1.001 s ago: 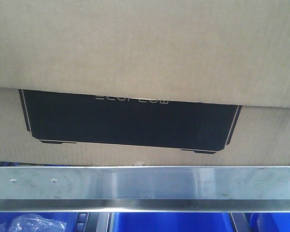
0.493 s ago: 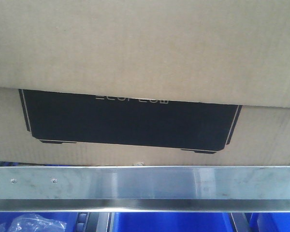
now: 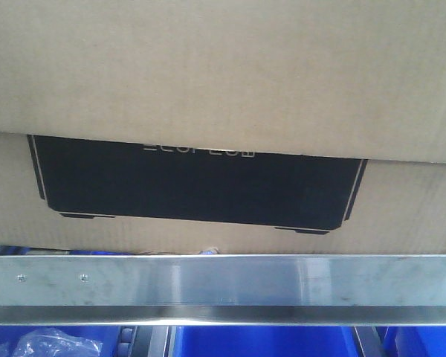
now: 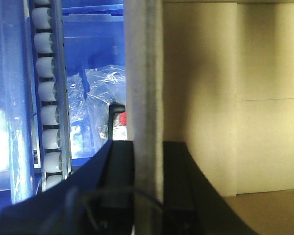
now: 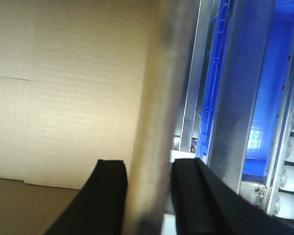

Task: Grab box from left shelf to table start
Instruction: 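Pull the gripped box off the roller shelf toward the robot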

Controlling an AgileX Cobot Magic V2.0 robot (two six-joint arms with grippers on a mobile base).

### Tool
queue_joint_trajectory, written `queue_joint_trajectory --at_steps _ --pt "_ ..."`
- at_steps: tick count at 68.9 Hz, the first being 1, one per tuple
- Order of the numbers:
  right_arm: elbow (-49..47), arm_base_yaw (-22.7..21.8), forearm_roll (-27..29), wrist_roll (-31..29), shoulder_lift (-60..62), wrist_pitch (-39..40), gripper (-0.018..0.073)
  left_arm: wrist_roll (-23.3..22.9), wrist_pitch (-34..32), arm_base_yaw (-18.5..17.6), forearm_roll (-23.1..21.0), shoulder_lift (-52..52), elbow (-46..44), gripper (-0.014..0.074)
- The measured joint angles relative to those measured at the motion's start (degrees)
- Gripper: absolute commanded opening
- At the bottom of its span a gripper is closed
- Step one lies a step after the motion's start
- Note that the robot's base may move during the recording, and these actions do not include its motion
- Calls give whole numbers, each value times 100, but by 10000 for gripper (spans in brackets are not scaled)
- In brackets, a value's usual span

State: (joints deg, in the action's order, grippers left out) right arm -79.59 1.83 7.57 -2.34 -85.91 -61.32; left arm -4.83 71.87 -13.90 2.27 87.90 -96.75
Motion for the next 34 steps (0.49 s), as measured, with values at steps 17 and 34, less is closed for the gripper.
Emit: queue_joint_trajectory --at_steps 17,34 --pt "0 59 20 0 375 2 58 0 -12 0 -25 -201 75 -99" --pt "40 472 -160 -13 1077 -44 58 -45 -49 0 -32 -1261 739 -99"
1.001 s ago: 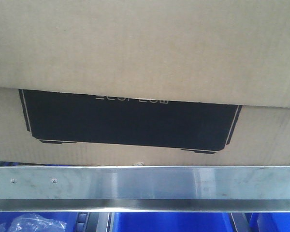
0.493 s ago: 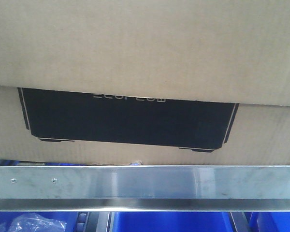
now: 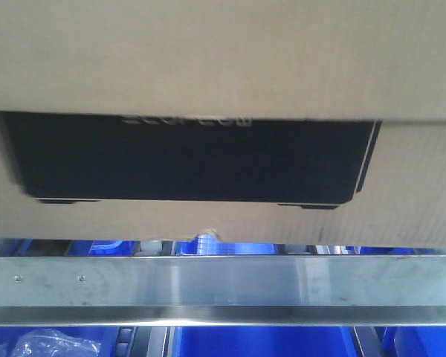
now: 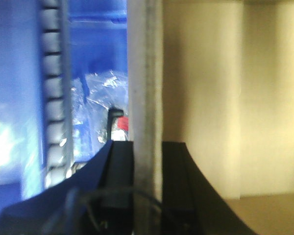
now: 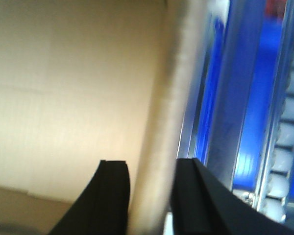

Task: Grab box from left shelf to table start
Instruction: 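Pull the gripped box off the roller shelf toward the robot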

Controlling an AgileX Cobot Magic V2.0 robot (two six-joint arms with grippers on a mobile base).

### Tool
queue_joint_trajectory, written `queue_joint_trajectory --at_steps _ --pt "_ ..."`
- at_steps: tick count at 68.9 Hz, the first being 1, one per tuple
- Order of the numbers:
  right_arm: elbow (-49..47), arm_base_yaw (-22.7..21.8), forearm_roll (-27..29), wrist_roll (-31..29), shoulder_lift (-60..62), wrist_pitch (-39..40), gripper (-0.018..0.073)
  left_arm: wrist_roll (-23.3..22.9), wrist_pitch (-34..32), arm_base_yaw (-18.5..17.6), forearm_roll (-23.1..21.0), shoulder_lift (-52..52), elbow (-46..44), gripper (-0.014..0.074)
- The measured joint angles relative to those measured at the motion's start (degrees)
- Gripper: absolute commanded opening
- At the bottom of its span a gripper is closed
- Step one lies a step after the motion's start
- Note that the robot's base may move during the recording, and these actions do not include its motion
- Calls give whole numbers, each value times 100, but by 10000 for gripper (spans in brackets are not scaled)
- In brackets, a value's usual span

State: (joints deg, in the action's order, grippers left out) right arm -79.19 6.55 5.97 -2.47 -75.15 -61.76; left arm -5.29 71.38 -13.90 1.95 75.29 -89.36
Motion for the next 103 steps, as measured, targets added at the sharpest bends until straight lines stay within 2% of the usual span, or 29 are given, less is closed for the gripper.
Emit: queue_joint_trajectory --at_steps 17,38,63,71,92,103 --pt "480 446 -139 -12 623 93 58 -35 -352 33 63 -1177 1201 -99" --pt "1208 533 28 25 1766 262 58 -81 -688 33 -73 -2988 2525 -99" --pt "1254 555 431 78 3135 327 58 -83 -688 33 -138 -4727 2680 -99" --pt "1362 555 542 112 3568 128 58 -83 -542 33 -195 -5072 2680 -99" --pt "2233 555 752 137 4600 290 58 25 -482 33 -320 -5253 2705 -99" --pt "2355 555 763 160 5002 317 58 195 -411 33 -448 -5253 2713 -99"
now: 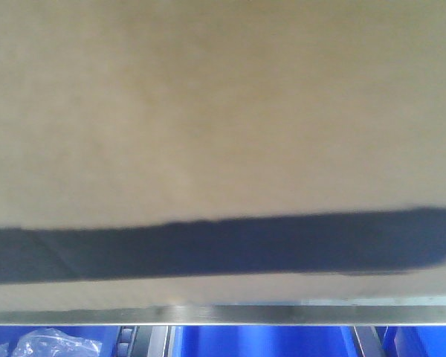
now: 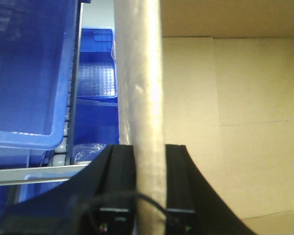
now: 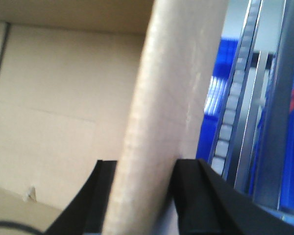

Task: Grab box from left shelf to table start
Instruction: 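Pull the gripped box off the roller shelf toward the robot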

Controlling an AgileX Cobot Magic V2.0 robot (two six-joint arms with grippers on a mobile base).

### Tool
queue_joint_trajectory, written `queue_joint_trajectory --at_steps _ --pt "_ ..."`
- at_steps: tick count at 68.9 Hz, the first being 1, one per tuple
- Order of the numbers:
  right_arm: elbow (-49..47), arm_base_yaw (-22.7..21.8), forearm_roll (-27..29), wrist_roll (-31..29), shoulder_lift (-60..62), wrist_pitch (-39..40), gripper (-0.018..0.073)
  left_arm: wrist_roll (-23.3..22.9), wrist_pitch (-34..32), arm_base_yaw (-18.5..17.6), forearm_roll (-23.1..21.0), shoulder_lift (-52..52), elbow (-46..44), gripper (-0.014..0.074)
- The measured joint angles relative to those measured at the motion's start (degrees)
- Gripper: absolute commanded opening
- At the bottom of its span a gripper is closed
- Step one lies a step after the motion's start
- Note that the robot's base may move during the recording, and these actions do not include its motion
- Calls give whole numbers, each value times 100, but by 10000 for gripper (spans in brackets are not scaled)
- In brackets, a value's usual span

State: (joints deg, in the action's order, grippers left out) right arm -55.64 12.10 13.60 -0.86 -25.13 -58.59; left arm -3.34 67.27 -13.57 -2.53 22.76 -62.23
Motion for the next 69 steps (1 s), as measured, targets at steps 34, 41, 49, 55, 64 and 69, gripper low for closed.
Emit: queue_joint_trajectory --at_steps 34,41,49,55,64,69 --pt "0 -20 -64 -11 505 414 58 157 -238 0 -203 0 0 -99" --pt "0 -20 -64 -19 505 423 58 167 -238 0 -203 0 0 -99" --pt "0 -20 -64 -19 505 423 58 167 -238 0 -203 0 0 -99" --pt "0 -20 -64 -19 505 423 58 167 -238 0 -203 0 0 -99" --pt "0 -20 -64 -19 505 423 58 167 -238 0 -203 0 0 -99" --pt "0 -20 -64 -22 505 423 58 170 -238 0 -203 0 0 -99"
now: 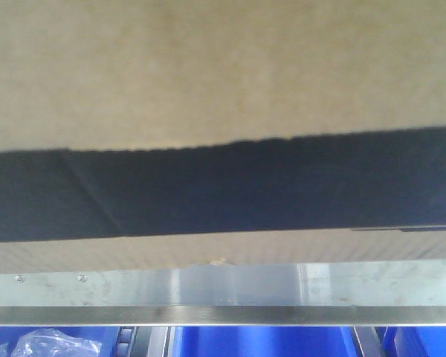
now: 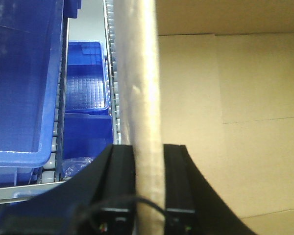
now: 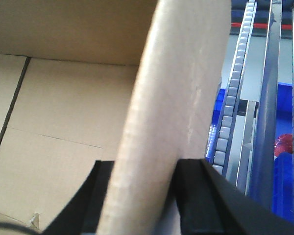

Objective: Grab box from left shelf to table start

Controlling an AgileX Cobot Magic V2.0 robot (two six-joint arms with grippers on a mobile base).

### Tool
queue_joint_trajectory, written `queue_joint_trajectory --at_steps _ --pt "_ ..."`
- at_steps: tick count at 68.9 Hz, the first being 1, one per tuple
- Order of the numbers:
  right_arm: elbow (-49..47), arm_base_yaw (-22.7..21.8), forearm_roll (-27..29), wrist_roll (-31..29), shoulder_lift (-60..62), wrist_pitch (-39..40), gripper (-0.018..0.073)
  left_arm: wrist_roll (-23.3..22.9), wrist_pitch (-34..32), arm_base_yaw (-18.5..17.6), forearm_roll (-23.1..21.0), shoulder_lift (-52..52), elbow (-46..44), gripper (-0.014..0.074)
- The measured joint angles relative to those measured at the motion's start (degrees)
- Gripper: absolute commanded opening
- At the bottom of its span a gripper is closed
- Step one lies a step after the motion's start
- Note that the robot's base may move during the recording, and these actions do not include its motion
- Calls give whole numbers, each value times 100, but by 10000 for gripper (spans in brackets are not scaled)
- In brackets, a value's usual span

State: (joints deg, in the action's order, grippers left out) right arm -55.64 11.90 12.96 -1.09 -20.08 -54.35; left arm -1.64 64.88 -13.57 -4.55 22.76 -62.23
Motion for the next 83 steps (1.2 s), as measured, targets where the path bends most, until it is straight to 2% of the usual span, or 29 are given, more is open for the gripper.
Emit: queue_joint_trajectory --at_steps 54,83 --pt "0 0 -9 -9 0 0 58 10 -12 0 -12 0 19 -99" --pt "0 0 -70 -9 0 -81 58 -1 -178 0 -98 0 581 -99"
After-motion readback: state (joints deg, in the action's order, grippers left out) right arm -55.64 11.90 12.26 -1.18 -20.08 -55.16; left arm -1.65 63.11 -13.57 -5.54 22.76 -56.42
